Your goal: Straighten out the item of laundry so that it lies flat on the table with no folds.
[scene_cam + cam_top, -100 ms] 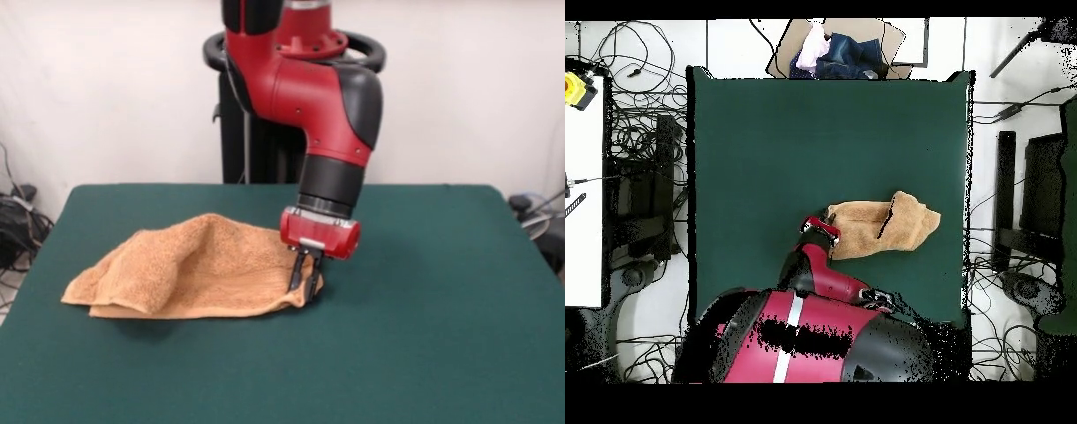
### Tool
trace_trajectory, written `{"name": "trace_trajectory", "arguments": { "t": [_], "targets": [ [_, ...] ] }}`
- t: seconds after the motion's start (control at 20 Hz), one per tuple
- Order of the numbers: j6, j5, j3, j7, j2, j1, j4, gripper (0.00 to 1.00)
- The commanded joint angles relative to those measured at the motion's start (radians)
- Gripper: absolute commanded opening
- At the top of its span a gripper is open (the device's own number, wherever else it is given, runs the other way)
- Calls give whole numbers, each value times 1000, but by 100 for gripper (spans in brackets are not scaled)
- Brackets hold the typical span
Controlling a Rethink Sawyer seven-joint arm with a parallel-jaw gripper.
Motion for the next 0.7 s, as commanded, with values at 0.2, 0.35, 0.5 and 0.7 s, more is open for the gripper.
{"name": "trace_trajectory", "arguments": {
  "t": [0.2, 0.35, 0.5, 0.7],
  "targets": [
    [261, 91, 157, 263, -173, 35, 108, 0],
    [300, 96, 147, 253, -220, 43, 125, 0],
    [334, 91, 138, 242, -255, 42, 135, 0],
    [389, 96, 113, 232, -326, 58, 165, 0]
  ]
}}
